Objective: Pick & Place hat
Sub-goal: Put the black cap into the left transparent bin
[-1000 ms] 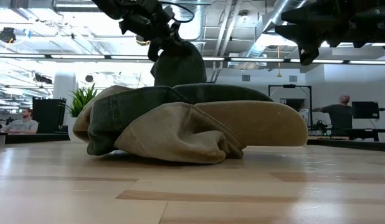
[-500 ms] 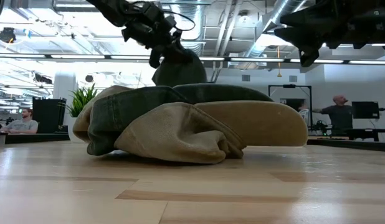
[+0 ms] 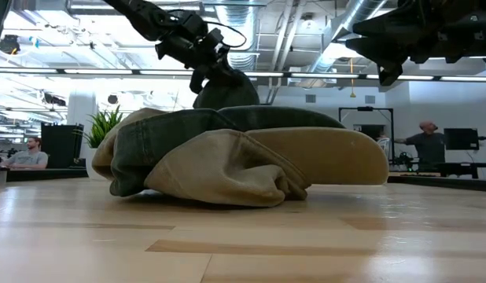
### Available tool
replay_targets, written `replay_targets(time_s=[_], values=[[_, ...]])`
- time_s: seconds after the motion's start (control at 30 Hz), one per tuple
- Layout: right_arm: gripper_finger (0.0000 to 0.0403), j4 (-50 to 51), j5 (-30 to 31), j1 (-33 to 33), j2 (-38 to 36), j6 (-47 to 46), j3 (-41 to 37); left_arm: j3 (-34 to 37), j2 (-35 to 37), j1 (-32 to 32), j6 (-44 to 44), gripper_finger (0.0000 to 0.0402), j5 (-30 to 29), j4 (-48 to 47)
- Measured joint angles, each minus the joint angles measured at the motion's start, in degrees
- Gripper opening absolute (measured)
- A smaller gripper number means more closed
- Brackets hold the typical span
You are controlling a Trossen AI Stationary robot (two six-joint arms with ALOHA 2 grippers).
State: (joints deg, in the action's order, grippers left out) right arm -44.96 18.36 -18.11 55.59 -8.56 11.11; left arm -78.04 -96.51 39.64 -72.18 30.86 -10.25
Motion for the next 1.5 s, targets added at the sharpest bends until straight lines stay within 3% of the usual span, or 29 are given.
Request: replay_targets(time_s=[0.3, 1.5], values=[[0.0124, 0.91, -0.02, 0.63, 0.00, -0.42, 0.00, 0.00, -3.42, 0.61, -0.02, 0.0028, -0.14, 0.37], [0.0124, 1.28, -0.02, 0.63, 0.00, -0.44, 0.00, 0.00, -3.43, 0.83, 2.60, 0.0030, -0.59, 1.71]])
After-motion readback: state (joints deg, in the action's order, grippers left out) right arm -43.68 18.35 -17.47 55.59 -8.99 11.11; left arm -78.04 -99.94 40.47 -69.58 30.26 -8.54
